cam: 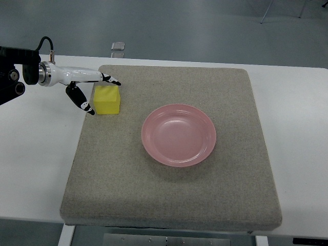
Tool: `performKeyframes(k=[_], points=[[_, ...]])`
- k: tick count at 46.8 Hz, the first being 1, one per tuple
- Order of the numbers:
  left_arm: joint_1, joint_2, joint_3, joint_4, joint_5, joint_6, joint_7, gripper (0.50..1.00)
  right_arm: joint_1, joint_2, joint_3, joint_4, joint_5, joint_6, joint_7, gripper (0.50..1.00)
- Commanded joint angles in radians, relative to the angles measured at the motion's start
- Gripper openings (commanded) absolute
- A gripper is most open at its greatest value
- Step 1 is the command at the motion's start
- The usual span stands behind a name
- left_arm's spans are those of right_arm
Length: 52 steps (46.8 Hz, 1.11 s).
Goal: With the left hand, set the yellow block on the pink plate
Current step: 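Lower the left hand and close fingers around the yellow cube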
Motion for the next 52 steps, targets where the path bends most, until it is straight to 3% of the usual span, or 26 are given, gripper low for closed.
performKeyframes(k=[1,8,13,19,28,34,42,52], points=[[0.004,-0.027,0.0,0.018,-0.001,0.002,0.0,0.984,0.0,0.0,0.001,0.0,0.0,0.0,0.0,0.924],[0.008,-0.04,0.0,0.038,-0.002,0.003,0.0,0.964,0.0,0.0,0.001,0.0,0.0,0.0,0.0,0.924],[0.013,-0.05,0.0,0.041,-0.001,0.005,0.0,0.894,0.0,0.0,-0.001,0.0,0.0,0.0,0.0,0.924],[0.015,-0.07,0.0,0.069,0.003,0.005,0.0,0.851,0.0,0.0,0.001,0.0,0.0,0.0,0.0,0.924],[0.018,-0.082,0.0,0.087,0.009,0.006,0.0,0.703,0.0,0.0,0.001,0.0,0.0,0.0,0.0,0.924],[0.018,-0.083,0.001,0.093,0.015,0.037,0.0,0.66,0.0,0.0,0.001,0.0,0.0,0.0,0.0,0.924],[0.016,-0.083,0.0,0.095,0.009,0.043,0.0,0.5,0.0,0.0,0.001,0.0,0.0,0.0,0.0,0.924],[0.013,-0.083,-0.006,0.101,0.001,0.049,0.0,0.5,0.0,0.0,-0.001,0.0,0.0,0.0,0.0,0.924]])
